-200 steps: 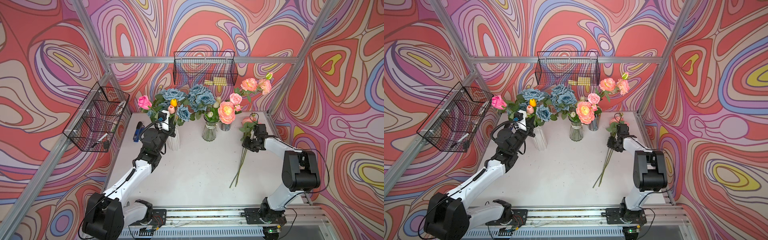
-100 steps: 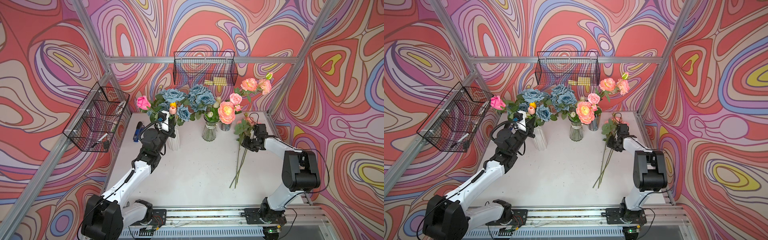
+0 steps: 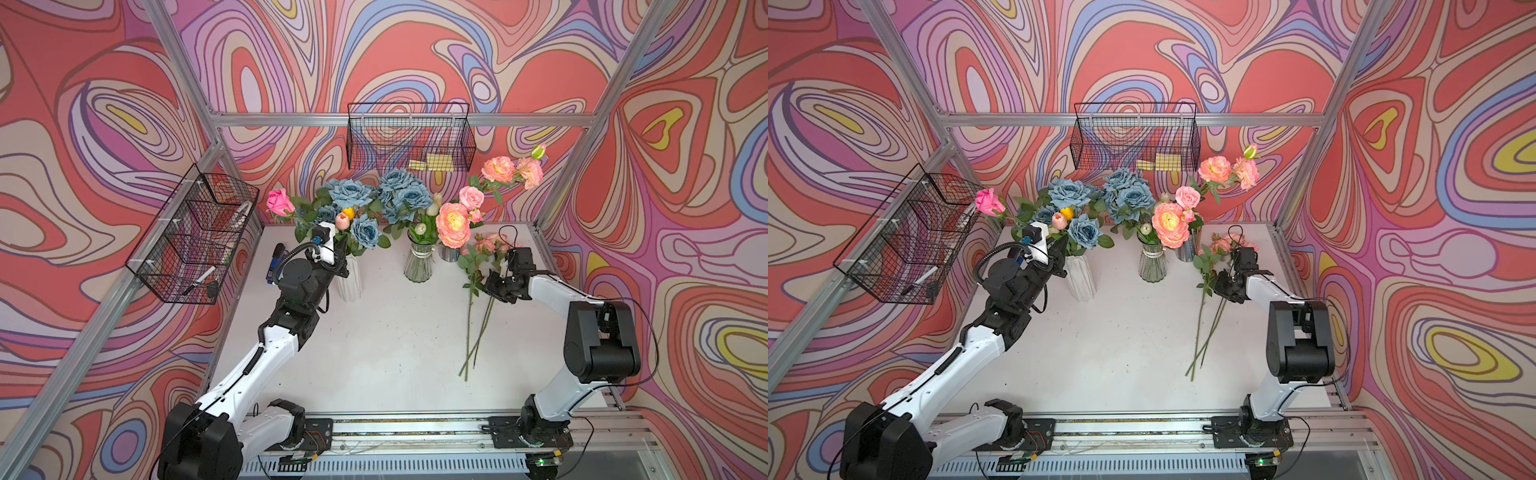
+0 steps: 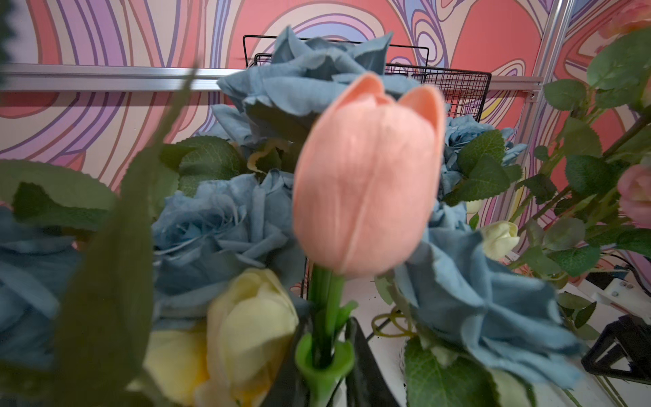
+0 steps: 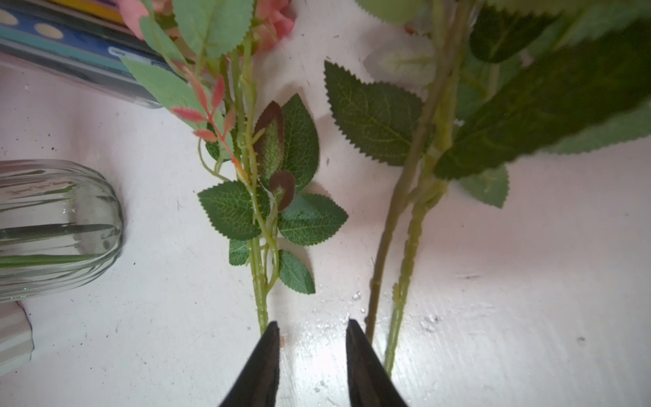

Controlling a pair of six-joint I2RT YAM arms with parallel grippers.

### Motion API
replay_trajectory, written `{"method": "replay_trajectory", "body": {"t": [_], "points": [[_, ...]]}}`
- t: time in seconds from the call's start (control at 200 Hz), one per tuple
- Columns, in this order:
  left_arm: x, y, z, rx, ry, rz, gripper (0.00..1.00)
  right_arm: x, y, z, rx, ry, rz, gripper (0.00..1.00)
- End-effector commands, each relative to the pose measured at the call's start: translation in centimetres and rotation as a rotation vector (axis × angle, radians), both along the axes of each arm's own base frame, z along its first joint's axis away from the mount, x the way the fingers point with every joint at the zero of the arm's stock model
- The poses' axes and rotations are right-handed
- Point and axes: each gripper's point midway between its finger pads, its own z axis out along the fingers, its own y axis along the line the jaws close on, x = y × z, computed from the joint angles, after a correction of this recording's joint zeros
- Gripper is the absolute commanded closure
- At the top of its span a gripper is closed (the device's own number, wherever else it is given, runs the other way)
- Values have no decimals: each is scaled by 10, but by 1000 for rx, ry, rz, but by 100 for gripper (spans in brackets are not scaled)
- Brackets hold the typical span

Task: Pick out pink flowers from the vase
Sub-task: Pick up the flower from the vase.

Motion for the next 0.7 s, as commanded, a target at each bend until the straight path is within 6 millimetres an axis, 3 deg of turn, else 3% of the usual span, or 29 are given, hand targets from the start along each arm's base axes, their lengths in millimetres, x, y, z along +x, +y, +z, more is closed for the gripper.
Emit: {"method": "replay_trajectory", "body": {"t": [0.0, 0.105, 0.371, 0.691], "points": [[-7, 0, 30, -33, -71, -14, 75, 10, 0, 16, 8, -49, 2, 66], [-8, -2, 35, -39, -78, -25, 79, 10, 1, 17, 11, -52, 6, 66], [-8, -4, 45, -50, -92, -39, 99, 12, 2, 20, 21, -61, 11, 66], [-12, -3, 58, -62, -107, -42, 100, 13, 4, 30, 29, -86, 18, 65]]}}
